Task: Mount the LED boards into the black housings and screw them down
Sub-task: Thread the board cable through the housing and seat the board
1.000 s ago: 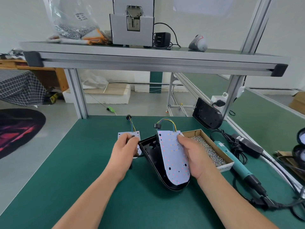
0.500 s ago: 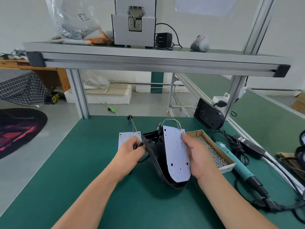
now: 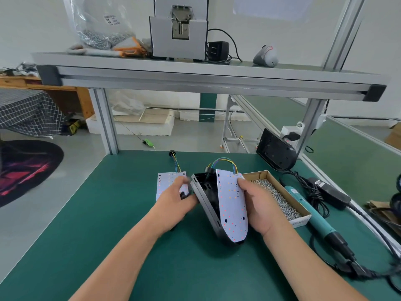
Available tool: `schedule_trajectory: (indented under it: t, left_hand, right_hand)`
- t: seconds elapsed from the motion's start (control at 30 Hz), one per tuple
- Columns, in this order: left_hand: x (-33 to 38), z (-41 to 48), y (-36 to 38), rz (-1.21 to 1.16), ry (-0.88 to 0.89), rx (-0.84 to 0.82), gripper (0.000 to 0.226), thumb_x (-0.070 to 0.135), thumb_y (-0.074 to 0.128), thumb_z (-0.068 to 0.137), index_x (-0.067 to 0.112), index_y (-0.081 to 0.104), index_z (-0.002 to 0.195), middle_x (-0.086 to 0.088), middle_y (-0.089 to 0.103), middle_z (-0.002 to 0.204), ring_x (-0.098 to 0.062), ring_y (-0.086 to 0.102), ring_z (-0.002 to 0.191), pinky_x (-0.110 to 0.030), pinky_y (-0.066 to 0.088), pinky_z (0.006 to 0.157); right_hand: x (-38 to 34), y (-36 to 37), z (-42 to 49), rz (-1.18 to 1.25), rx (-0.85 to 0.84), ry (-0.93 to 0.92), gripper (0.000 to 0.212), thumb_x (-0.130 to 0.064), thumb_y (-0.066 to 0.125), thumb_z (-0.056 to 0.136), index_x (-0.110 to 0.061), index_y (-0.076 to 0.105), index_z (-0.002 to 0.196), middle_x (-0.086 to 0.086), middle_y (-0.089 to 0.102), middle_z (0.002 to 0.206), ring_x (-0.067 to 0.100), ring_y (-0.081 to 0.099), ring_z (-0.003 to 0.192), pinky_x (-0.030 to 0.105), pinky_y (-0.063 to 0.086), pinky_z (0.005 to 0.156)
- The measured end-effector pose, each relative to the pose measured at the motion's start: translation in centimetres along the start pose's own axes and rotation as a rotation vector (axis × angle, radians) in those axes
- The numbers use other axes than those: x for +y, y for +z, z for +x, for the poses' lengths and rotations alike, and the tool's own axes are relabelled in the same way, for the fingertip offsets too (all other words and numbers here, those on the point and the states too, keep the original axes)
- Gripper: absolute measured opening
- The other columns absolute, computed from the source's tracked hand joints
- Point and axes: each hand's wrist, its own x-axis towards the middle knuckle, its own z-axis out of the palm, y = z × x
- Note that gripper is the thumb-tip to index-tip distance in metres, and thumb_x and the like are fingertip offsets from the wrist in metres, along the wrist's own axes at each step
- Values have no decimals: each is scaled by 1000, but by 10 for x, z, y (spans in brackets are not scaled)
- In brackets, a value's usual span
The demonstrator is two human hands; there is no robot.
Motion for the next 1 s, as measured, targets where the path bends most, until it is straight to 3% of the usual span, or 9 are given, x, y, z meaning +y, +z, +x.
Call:
schedule_trajectory:
  t: [0.07, 0.2, 0.27, 0.37, 0.57, 0.77, 0.87, 0.93, 1.0]
  left_hand:
    - [-2, 1, -2, 46, 34, -51, 45, 57, 60, 81, 56, 62, 126, 14, 46, 63, -22, 36, 63, -37, 39, 57]
    - [-9, 1, -6, 84, 67, -51, 44, 53, 52, 81, 46, 69, 121, -8, 69, 86, -19, 44, 76, -42, 43, 67]
    - [-11, 2, -13, 114, 58, -44, 47, 54, 50, 78, 47, 70, 120, -13, 75, 110, -18, 51, 85, -52, 54, 77]
    - [-13, 2, -24, 158, 63, -62, 46, 54, 50, 77, 47, 70, 118, -4, 78, 110, -19, 54, 89, -70, 53, 92]
    - [-15, 0, -31, 173, 121, -46, 37, 57, 56, 84, 51, 71, 118, 11, 78, 103, -17, 68, 85, -40, 56, 85]
    - [-17, -1, -37, 126, 153, 7, 25, 47, 61, 98, 55, 70, 120, 17, 79, 111, -5, 71, 96, -32, 53, 90]
    - [-16, -2, -35, 76, 155, -1, 23, 37, 62, 100, 48, 74, 116, 15, 80, 111, -5, 72, 94, -32, 52, 89]
    - [-15, -2, -33, 39, 181, -5, 26, 23, 62, 105, 44, 75, 113, 15, 80, 106, 2, 70, 92, -23, 51, 84]
    - [-15, -4, -32, -4, 183, -6, 25, 22, 62, 101, 40, 77, 109, 11, 79, 94, 0, 67, 80, -23, 53, 74]
  right_hand:
    - [0, 1, 0, -5, -9, -3, 33, -28, 56, 105, -14, 85, 97, 11, 78, 110, 26, 76, 90, 40, 56, 83]
    - [-3, -5, 1, -72, -8, -87, 25, -19, 59, 102, -8, 80, 95, 19, 77, 105, 32, 76, 86, 38, 60, 74]
    - [-4, -9, 2, -131, 6, -154, 18, -11, 61, 101, -7, 77, 95, 20, 76, 101, 33, 73, 85, 38, 59, 74]
    - [-7, -10, 2, -321, 46, -262, 29, -3, 59, 94, -20, 79, 106, 10, 74, 103, 25, 68, 91, 39, 49, 83]
    - [-17, 3, -7, -686, 89, -350, 43, -12, 51, 96, -41, 81, 105, -23, 76, 106, -5, 67, 99, 23, 47, 84]
    - [-13, 17, -6, -1101, 32, -437, 26, -41, 60, 99, -23, 67, 82, -9, 62, 69, 1, 51, 63, 29, 42, 65]
    - [-5, 33, -4, -1222, 76, -555, 25, -54, 56, 99, -32, 69, 101, -17, 69, 90, -3, 58, 84, 31, 46, 77]
    - [0, 47, -7, -1265, 112, -665, 49, -64, 50, 96, -32, 67, 129, -17, 70, 119, 3, 59, 112, 33, 47, 98]
    - [1, 62, -10, -1249, 117, -702, 64, -70, 45, 91, -29, 62, 138, -17, 71, 119, 8, 60, 117, 37, 47, 104]
